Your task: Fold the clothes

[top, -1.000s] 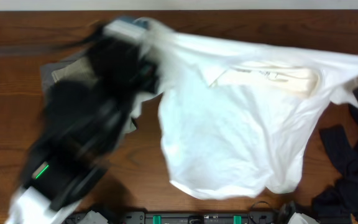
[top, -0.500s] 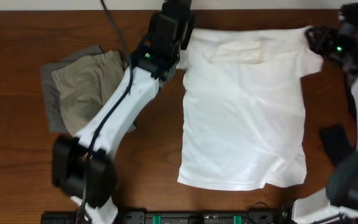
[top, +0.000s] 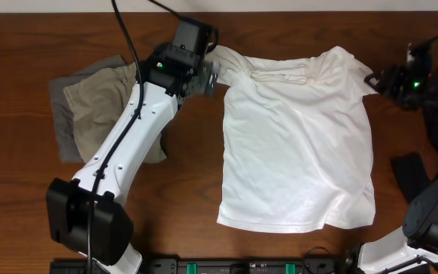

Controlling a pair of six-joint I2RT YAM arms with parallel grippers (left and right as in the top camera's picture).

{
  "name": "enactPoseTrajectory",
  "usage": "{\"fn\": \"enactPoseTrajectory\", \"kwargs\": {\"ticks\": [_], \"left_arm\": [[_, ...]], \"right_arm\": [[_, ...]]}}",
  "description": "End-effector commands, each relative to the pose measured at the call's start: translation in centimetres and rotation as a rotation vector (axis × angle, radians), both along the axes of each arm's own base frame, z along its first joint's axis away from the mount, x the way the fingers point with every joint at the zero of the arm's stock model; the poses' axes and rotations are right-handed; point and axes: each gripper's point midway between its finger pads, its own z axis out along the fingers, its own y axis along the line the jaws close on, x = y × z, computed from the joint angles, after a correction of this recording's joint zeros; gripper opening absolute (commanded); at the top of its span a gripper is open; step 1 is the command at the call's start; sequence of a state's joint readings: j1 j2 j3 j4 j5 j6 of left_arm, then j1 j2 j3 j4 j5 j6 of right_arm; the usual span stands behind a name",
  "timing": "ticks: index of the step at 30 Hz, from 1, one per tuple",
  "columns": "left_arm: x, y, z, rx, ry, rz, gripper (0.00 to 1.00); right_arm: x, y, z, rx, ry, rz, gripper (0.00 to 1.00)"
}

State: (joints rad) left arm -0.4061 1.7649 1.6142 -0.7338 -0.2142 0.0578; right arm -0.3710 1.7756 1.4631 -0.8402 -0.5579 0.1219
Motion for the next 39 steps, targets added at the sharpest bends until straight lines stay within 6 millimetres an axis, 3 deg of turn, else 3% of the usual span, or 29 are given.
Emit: {"fn": "enactPoseTrajectory", "kwargs": {"ticks": [1, 3, 6, 11, 13, 15, 17, 18, 20, 23, 28, 32, 39], "left_arm": [[-1.5, -1.9, -1.5, -0.108, 0.101, -0.049, 1.0], [-1.7, -1.8, -2.6, -0.098, 0.127, -0.046, 1.0], [-2.8, -2.8, -4.8, -0.142, 0.207, -0.083, 0.87], [-7.3, -5.4, -8.8, -0.257, 0.458, -0.194, 0.74], [-8.9, -5.7, -10.0, -0.262, 0.544, -0.2, 0.63], [-10.4, -5.7, -11.3, -0.237, 0.614, -0.201, 0.46], [-11.4, -6.0, -12.4, -0.213, 0.656, -0.224, 0.25], [-11.7, -6.3, -12.8, -0.206, 0.669, -0.231, 0.15], [-12.0, -6.7, -13.2, -0.197, 0.68, -0.242, 0.07], [-12.0, -7.3, -13.2, -0.194, 0.667, -0.258, 0.06], [-11.8, -7.4, -13.2, -0.196, 0.661, -0.26, 0.06], [-12.2, -7.2, -13.2, -0.19, 0.679, -0.256, 0.06], [-12.2, -7.2, -13.0, -0.191, 0.676, -0.256, 0.07]], "right_arm": [[-1.1, 1.0, 0.4, -0.039, 0.029, 0.038, 0.6], [-1.8, 2.0, -0.1, -0.023, 0.069, 0.058, 0.6], [-2.4, 3.8, -0.4, -0.02, 0.108, 0.099, 0.6], [-3.3, 5.3, -1.6, -0.129, 0.182, 0.138, 0.61], [-3.3, 5.9, -1.7, -0.14, 0.188, 0.146, 0.61], [-3.2, 6.6, -1.7, -0.136, 0.19, 0.148, 0.6], [-3.2, 7.3, -1.6, -0.131, 0.186, 0.166, 0.5], [-3.3, 7.8, -1.7, -0.132, 0.188, 0.178, 0.38], [-3.6, 8.7, -2.1, -0.133, 0.197, 0.202, 0.13], [-4.7, 9.0, -4.4, -0.166, 0.271, 0.154, 0.08], [-7.0, 3.8, -9.6, -0.347, 0.41, -0.15, 0.04], [-8.6, 1.5, -12.3, -0.279, 0.464, -0.346, 0.01], [-9.6, 1.0, -14.9, -0.194, 0.464, -0.444, 0.02]]}}
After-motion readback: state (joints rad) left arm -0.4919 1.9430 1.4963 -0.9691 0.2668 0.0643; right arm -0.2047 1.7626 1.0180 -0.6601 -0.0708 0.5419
